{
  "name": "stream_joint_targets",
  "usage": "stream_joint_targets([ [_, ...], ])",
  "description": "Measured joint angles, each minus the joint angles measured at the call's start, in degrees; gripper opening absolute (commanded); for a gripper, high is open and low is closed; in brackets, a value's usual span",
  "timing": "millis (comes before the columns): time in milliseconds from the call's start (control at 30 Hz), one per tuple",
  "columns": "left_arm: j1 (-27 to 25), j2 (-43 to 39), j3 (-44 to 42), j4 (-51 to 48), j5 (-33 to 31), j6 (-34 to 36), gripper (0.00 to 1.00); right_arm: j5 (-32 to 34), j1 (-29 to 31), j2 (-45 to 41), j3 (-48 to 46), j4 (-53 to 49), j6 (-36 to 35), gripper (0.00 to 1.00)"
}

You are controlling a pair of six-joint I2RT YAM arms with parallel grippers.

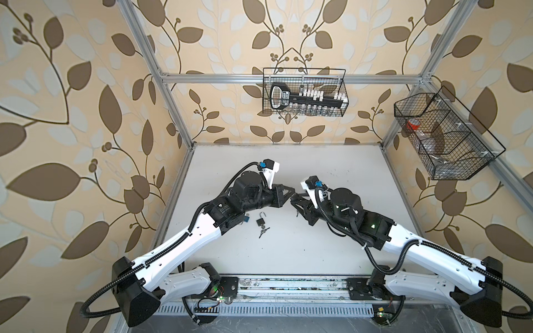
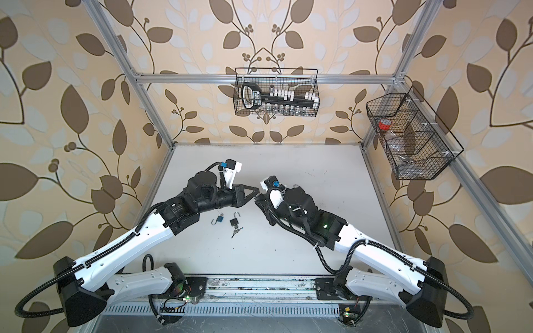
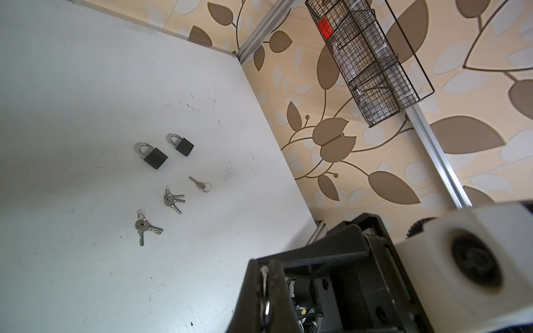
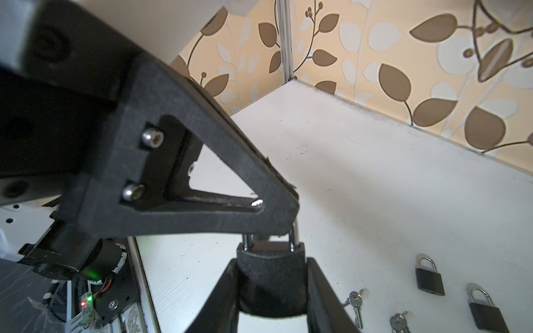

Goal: Lock with the key

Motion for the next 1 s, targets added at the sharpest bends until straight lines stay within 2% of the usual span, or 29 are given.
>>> stream_joint_targets([
  [200, 0.0, 0.0, 0.0, 0.2, 0.0, 0.0, 0.00, 0.5, 0.2, -0.3, -0.1, 0.0, 0.3, 0.12],
  [267, 0.0, 0.2, 0.0, 0.2, 0.1, 0.0, 0.00, 0.8, 0.2, -0.8, -0.6, 0.0, 0.3, 0.00],
  [367, -0.2, 0.5, 0.0, 0.2, 0.2, 0.0, 0.00, 0.9, 0.3, -1.6, -1.6, 0.4, 0.6, 0.00],
  [533, -0.3, 0.9, 0.0, -0.6, -0.7, 0.5, 0.45, 2.0, 0.3, -2.8, -3.8, 1.2, 1.3, 0.00],
  [567, -0.3, 0.9, 0.0, -0.7, -1.1, 0.7, 0.57, 2.2, 0.3, -3.0, -4.2, 1.2, 1.4, 0.00],
  [767, 0.2, 0.8, 0.0, -3.3, -4.9, 1.9, 0.93, 4.6, 0.2, -3.1, -7.2, 1.2, 3.0, 0.00],
  [833, 1.9, 0.8, -0.2, -4.6, -5.5, 1.2, 0.99, 5.7, 0.2, -2.9, -8.4, 0.8, 4.9, 0.00],
  [1000, 8.9, 0.3, -2.5, -8.0, -6.3, 0.0, 0.99, 8.3, 0.2, -2.0, -10.3, -0.5, 7.4, 0.00],
])
